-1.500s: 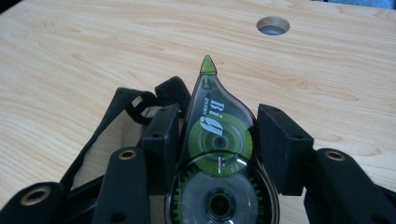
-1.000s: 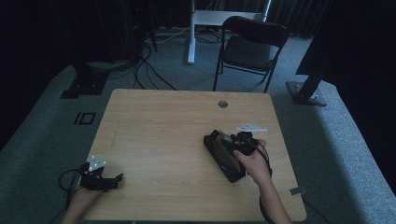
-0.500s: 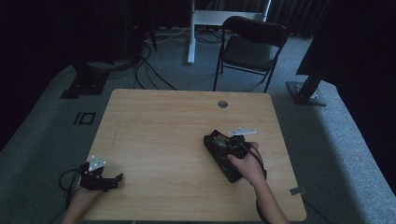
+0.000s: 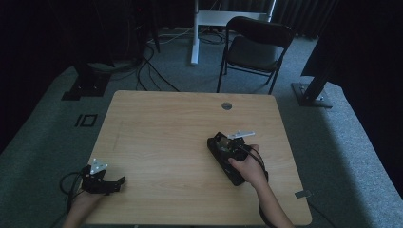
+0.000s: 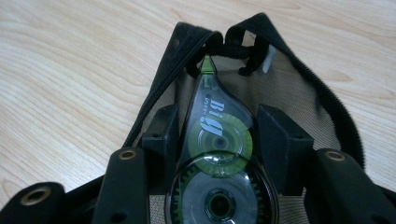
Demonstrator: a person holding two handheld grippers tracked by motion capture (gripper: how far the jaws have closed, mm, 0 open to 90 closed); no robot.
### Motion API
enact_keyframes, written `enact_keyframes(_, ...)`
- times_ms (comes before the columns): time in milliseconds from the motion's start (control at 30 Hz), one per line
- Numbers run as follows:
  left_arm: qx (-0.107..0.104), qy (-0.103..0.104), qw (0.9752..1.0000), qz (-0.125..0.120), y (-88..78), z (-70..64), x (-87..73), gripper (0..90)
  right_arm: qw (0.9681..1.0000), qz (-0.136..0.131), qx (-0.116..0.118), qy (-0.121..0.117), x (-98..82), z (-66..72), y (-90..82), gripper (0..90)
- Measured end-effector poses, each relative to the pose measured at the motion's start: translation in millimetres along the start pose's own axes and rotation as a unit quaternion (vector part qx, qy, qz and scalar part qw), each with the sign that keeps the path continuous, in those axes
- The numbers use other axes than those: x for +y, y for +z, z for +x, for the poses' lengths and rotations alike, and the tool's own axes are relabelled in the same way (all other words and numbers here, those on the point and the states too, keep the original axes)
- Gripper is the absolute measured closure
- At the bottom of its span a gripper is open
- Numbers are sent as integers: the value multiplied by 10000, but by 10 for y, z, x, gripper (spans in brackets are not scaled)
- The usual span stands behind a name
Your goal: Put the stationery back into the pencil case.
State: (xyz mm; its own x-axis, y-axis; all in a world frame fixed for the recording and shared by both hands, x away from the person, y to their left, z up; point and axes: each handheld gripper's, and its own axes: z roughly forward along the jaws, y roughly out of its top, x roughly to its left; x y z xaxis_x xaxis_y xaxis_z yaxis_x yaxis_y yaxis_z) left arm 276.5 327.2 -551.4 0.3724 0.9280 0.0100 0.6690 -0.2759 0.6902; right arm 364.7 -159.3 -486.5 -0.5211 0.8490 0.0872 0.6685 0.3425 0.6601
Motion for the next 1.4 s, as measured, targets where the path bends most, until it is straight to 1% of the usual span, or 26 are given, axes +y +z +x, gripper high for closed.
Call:
enact_keyframes(100, 0, 0, 10000, 0, 0, 0, 0, 1, 9999, 91, 16, -48, 12, 27, 18, 498)
enact_keyframes(267, 1, 0, 10000, -1, 0, 0, 0, 1, 9994, 309, -89, -118, 38, 44, 70, 498)
enact_keyframes(333, 0, 1, 10000, 0, 0, 0, 0, 1, 9993, 353, -111, -68, 47, 35, 85, 498)
enact_keyframes(433, 0, -1, 10000, -1, 0, 0, 0, 1, 9990, 389, -204, 10, 62, 12, 108, 498)
enact_keyframes(500, 0, 1, 10000, 0, 0, 0, 0, 1, 9987, 434, -249, 2, 69, 11, 130, 498)
enact_keyframes(567, 0, -1, 10000, -1, 0, 0, 0, 1, 9984, 493, -262, 33, 79, 3, 153, 498)
enact_keyframes(667, 0, 3, 10000, 2, 0, 0, 0, 1, 9981, 563, -258, 9, 85, 9, 177, 498)
enact_keyframes(733, 0, 0, 10000, 0, 0, 0, 0, 1, 9981, 566, -264, 0, 89, 3, 183, 498)
enact_keyframes(800, -1, 2, 10000, 1, 0, 0, 0, 1, 9980, 581, -261, 42, 95, -7, 180, 497)
enact_keyframes(867, 0, -1, 10000, -1, 0, 0, 0, 1, 9977, 633, -255, 42, 92, -19, 190, 497)
enact_keyframes(967, 1, -2, 10000, -2, 0, -1, 0, 1, 9972, 687, -303, 3, 97, -20, 202, 497)
enact_keyframes(1067, 0, 1, 10000, 0, 0, 0, 0, 1, 9971, 667, -368, 19, 105, -32, 208, 496)
enact_keyframes(1267, 1, 0, 10000, 0, 0, -1, 0, 1, 9966, 724, -377, 61, 97, -47, 226, 496)
enact_keyframes(1400, 0, 3, 10000, 1, 0, 0, 0, 1, 9960, 804, -378, 5, 101, -42, 244, 495)
